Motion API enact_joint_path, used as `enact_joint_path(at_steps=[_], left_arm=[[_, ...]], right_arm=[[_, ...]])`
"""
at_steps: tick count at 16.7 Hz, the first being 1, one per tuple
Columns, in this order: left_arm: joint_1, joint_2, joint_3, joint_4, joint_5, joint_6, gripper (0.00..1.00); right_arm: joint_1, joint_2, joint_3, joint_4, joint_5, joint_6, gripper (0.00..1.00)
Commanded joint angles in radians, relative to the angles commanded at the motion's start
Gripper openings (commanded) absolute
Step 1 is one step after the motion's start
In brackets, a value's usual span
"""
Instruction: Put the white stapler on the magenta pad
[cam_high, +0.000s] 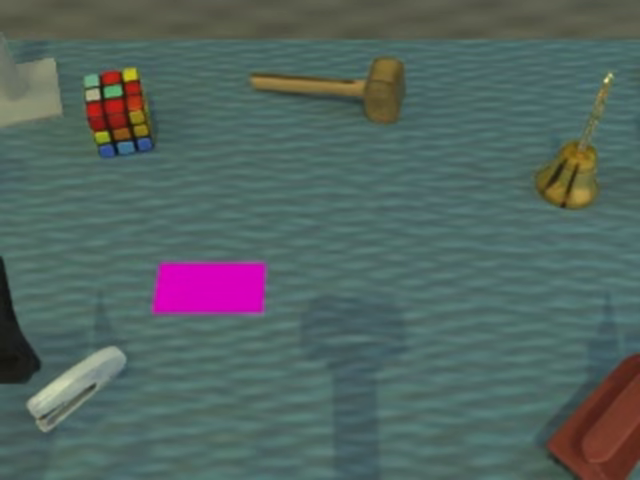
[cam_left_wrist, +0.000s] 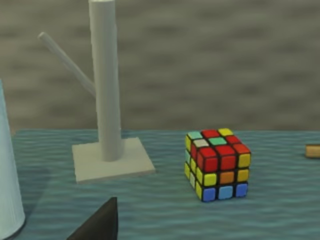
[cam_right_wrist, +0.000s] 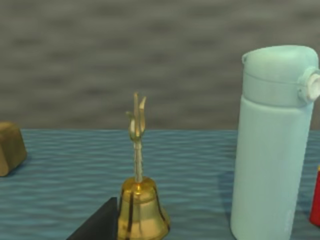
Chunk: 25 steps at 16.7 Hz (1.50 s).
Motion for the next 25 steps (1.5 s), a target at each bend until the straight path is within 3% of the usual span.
enact_joint_path(at_steps=[7, 19, 25], left_arm=[[-0.029, 0.161, 0.141, -0.14, 0.003, 0.07, 1.0], [-0.154, 1.161, 0.808, -0.866, -0.006, 0.419, 1.0], [-0.196, 1.471, 1.035, -1.096, -0.007, 0.533, 1.0]], right_arm=[[0.0, 0.0, 0.0, 0.0, 0.0, 0.0, 1.0], [0.0, 0.0, 0.0, 0.0, 0.0, 0.0, 1.0], [0.0, 0.0, 0.0, 0.0, 0.0, 0.0, 1.0]])
